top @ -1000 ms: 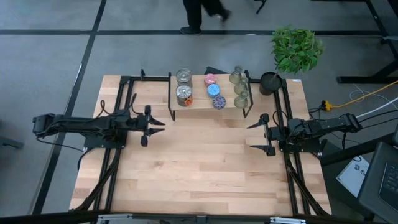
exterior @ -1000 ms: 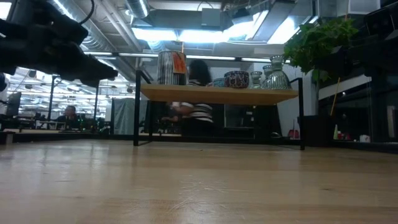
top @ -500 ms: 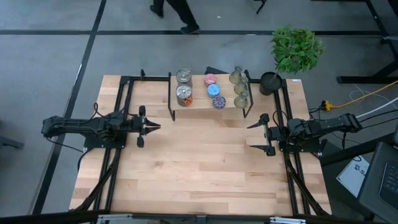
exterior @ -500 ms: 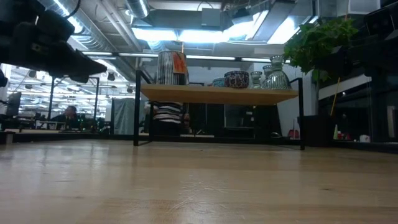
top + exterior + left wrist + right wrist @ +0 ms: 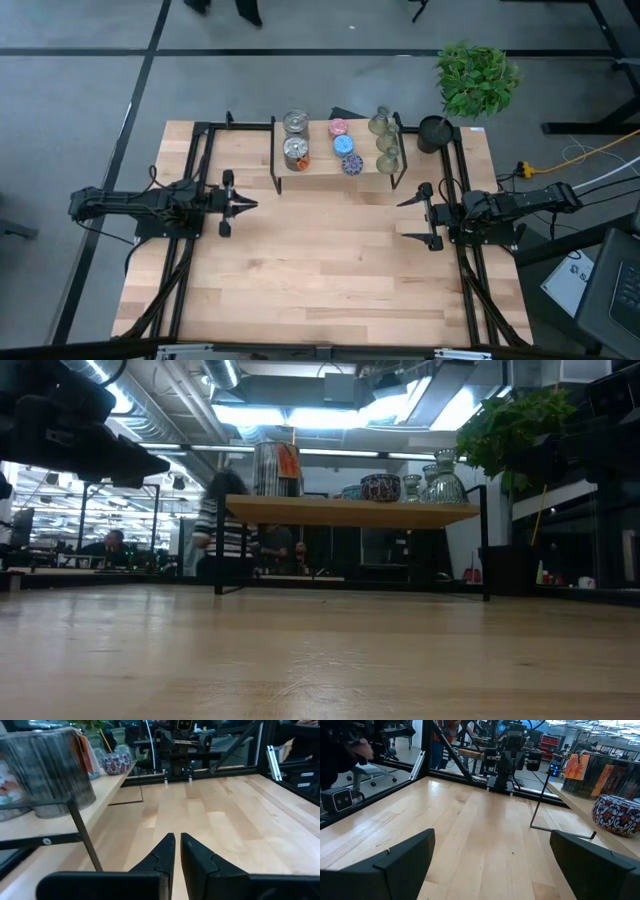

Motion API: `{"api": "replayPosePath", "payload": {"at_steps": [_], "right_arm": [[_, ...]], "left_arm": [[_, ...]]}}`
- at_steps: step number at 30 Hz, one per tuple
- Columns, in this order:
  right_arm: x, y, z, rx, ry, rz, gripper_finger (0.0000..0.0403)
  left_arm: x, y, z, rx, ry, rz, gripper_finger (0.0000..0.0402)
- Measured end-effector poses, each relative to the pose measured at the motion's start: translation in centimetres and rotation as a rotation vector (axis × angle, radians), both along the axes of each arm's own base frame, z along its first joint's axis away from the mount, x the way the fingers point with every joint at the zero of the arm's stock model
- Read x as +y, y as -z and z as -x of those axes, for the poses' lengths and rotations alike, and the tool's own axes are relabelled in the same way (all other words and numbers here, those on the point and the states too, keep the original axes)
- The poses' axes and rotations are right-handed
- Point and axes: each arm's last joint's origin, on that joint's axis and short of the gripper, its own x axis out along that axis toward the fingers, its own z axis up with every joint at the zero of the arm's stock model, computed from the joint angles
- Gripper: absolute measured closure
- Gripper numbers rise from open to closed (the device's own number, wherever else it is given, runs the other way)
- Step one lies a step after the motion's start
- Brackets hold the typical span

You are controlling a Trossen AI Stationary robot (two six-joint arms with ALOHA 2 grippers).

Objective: Pick & Place candle stick holders
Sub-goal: Return to Home Position

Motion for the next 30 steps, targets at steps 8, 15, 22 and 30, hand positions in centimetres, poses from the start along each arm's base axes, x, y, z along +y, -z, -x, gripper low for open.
{"api": "replayPosePath", "payload": {"at_steps": [8, 15, 22, 30], "right_arm": [[0.0, 0.0, 0.0, 0.0, 0.0, 0.0, 0.0005], [0.0, 0.0, 0.0, 0.0, 0.0, 0.0, 0.0005], [0.0, 0.0, 0.0, 0.0, 0.001, 0.0, 0.0005], [0.0, 0.0, 0.0, 0.0, 0.0, 0.0, 0.0005]], "left_arm": [[-0.02, 0.07, -0.03, 0.007, 0.007, 0.009, 0.0378], [-0.02, 0.07, -0.03, 0.007, 0.008, 0.009, 0.0377], [-0.03, 0.07, -0.03, 0.007, 0.009, 0.009, 0.0373], [-0.03, 0.07, -0.03, 0.007, 0.009, 0.01, 0.0378]]}}
